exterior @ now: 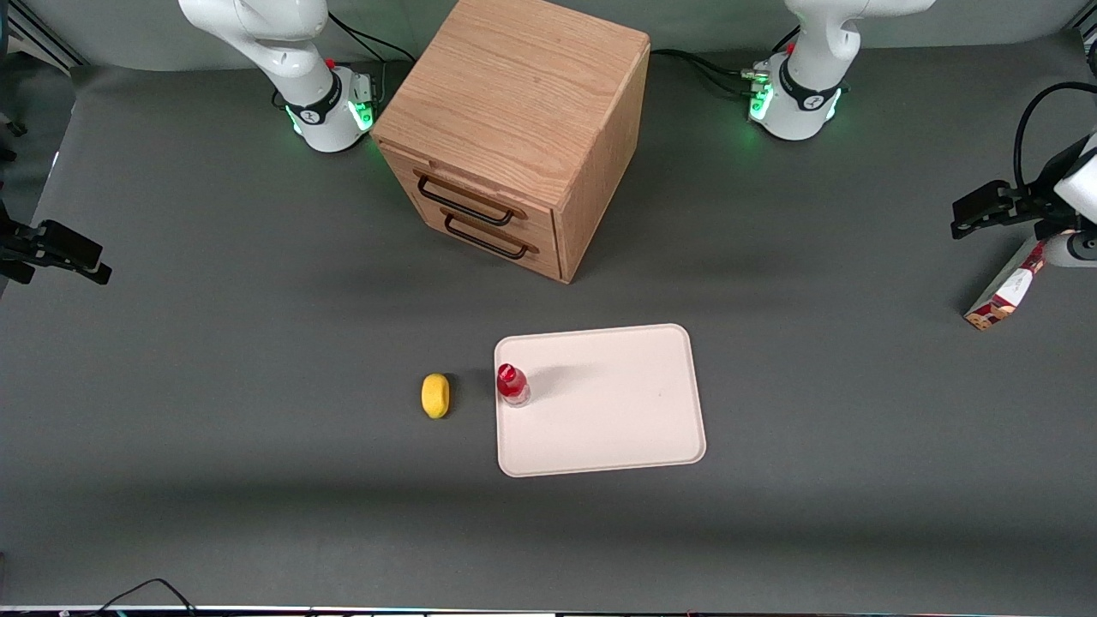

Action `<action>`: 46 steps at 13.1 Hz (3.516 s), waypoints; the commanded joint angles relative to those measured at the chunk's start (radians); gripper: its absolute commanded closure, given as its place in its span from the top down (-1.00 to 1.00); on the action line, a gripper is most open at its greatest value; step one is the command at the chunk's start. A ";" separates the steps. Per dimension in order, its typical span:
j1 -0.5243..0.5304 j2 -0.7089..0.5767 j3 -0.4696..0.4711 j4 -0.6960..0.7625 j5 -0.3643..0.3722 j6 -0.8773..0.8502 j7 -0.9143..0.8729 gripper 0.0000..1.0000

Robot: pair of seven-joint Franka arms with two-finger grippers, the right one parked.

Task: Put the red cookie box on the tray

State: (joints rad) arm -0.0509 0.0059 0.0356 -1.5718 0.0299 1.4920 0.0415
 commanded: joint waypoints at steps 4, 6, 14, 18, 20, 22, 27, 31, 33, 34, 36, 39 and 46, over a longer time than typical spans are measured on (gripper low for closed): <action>-0.038 0.016 -0.002 0.027 0.004 -0.024 -0.008 1.00; -0.038 0.016 0.000 0.026 0.005 -0.029 0.012 1.00; -0.024 0.009 0.090 -0.111 0.100 0.005 0.303 1.00; -0.032 -0.012 0.311 -0.232 0.107 0.124 0.648 1.00; -0.023 -0.033 0.369 -0.321 0.162 0.239 0.763 1.00; -0.023 -0.040 0.467 -0.411 0.166 0.376 0.881 1.00; -0.014 0.005 0.631 -0.614 0.165 0.759 1.170 1.00; 0.042 0.106 0.644 -0.686 0.115 1.010 1.311 1.00; 0.071 0.172 0.644 -0.689 -0.052 1.031 1.441 1.00; 0.075 0.216 0.644 -0.688 -0.173 1.033 1.530 1.00; 0.077 0.258 0.647 -0.694 -0.360 1.028 1.676 1.00; 0.086 0.290 0.650 -0.700 -0.389 1.039 1.686 1.00; 0.114 0.388 0.649 -0.702 -0.482 1.065 1.743 1.00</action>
State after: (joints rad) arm 0.0651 0.3799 0.6804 -2.2702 -0.4144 2.5435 1.7487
